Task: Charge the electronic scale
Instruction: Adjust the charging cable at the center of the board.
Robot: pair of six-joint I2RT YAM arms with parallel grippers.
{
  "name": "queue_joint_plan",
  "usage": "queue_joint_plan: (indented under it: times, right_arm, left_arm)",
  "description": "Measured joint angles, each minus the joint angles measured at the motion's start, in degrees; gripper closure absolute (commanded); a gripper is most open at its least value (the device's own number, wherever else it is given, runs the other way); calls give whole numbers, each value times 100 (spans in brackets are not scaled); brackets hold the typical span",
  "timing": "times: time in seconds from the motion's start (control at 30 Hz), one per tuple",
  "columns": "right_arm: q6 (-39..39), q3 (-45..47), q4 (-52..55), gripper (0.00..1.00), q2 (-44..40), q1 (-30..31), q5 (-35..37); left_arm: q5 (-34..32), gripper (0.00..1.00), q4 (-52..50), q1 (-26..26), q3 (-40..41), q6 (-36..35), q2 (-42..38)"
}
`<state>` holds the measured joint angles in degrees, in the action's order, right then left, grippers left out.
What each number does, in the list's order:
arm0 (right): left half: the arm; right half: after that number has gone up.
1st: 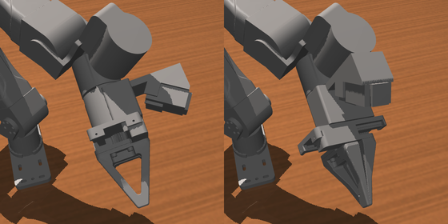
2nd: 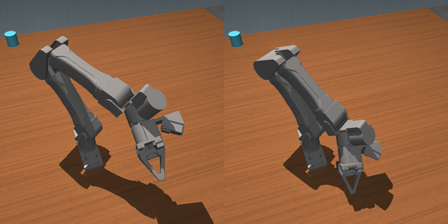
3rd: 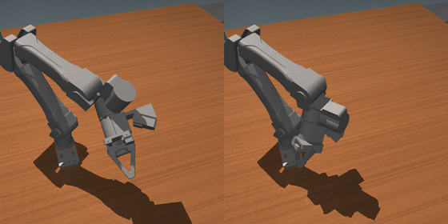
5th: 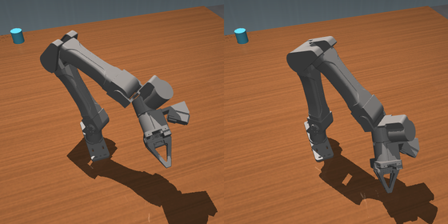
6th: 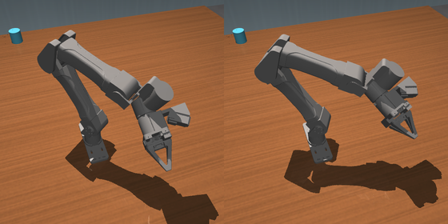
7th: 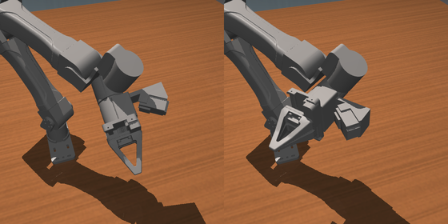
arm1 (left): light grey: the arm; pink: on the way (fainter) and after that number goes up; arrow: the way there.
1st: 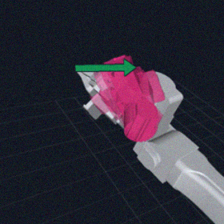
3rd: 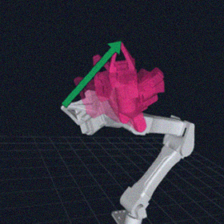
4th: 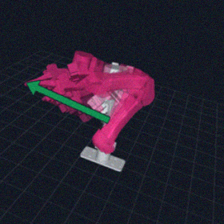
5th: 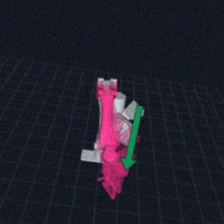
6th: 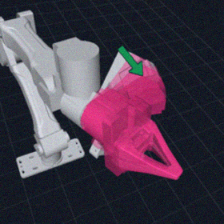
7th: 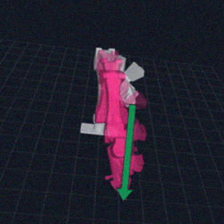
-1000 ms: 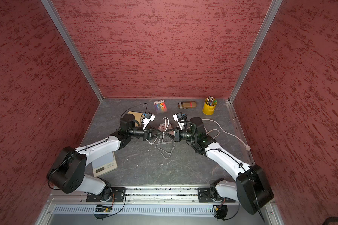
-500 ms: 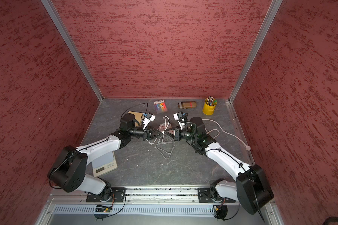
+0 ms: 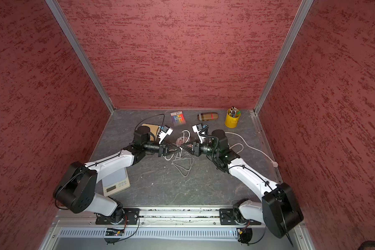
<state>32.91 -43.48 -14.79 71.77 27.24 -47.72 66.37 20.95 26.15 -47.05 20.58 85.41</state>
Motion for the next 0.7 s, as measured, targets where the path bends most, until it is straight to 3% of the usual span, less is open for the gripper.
queue_joint_plan:
  times: [0.13, 0.3, 0.43, 0.47, 0.5, 0.53, 0.57, 0.63, 0.7]
  right_arm:
    - [-118, -94, 52, 68, 127, 0, -140]
    - [-356, -299, 214, 98, 269, -4, -260]
    - [-533, -385, 291, 100, 328, -13, -457]
    - [-619, -417, 365, 100, 337, -13, -470]
    - [-715, -457, 459, 100, 341, -13, -479]
    - [-855, -529, 623, 100, 345, -13, -476]
    - [-1045, -634, 850, 100, 363, -15, -463]
    - [-1502, -887, 1346, 100, 396, -28, -415]
    - [-2140, -1209, 1945, 100, 404, -46, -262]
  left_arm:
    - [74, 100, -2, 0, -55, 13, 0]
    - [170, 100, 4, 0, -61, 22, 0]
    - [256, 100, -11, -7, -61, 17, 2]
    - [260, 93, -28, -9, -63, 11, 2]
    - [260, 80, -46, -9, -63, -2, 2]
    - [254, 59, -59, -9, -66, -42, 2]
    - [210, 49, -92, -7, -76, -85, 0]
    - [133, 40, -221, -7, -120, -157, 0]
    - [42, 38, -369, -15, -162, -291, -2]
